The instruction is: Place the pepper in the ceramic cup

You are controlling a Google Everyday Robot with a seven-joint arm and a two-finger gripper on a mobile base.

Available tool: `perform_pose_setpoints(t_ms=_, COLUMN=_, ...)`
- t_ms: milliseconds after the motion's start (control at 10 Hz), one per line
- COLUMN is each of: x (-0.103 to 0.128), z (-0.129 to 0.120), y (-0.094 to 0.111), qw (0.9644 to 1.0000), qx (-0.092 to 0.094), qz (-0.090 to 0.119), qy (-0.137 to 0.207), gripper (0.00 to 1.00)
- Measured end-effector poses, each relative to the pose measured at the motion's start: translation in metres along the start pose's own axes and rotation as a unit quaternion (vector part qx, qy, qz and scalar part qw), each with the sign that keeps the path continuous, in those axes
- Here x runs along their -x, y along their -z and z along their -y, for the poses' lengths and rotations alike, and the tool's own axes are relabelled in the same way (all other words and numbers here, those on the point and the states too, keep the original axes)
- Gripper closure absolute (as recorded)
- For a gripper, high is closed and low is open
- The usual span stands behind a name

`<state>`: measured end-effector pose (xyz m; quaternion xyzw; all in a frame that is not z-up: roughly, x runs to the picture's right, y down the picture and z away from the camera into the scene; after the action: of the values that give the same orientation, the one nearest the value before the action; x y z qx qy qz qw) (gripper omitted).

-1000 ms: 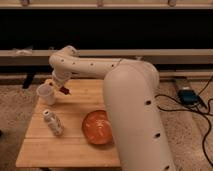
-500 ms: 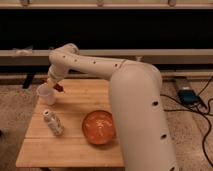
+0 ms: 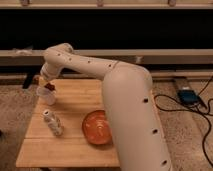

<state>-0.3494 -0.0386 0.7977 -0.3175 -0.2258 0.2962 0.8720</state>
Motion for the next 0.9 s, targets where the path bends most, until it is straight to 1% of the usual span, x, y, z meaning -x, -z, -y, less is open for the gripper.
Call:
perform_pose_setpoints(t_ms=300, x=0.013, z=-0.006, y=-0.006, qw=0.9997, qx=0.015, qz=0.021, qy=0.005, gripper=1.00)
perform_pose_setpoints(t_ms=400, x=0.018, z=-0.011, y=-0.010, qw=0.9994, qx=0.020, qz=0.028, qy=0.006, gripper=0.95)
perform_pose_setpoints(t_ms=600, x=0.023, z=-0.011, y=-0.014, qw=0.9989, qx=0.024, qz=0.039, qy=0.002, gripper=0.75)
perform_pose_setpoints(t_ms=700, x=0.026, z=-0.011, y=-0.020, qw=0.9988, qx=0.026, qz=0.042, qy=0.001, gripper=0.63)
perform_pose_setpoints(t_ms=800, x=0.028, z=-0.011, y=-0.024, qw=0.9987, qx=0.026, qz=0.043, qy=-0.002, gripper=0.56)
perform_pose_setpoints(t_ms=900, x=0.030, z=-0.012, y=-0.033, qw=0.9988, qx=0.027, qz=0.042, qy=-0.006, gripper=0.44)
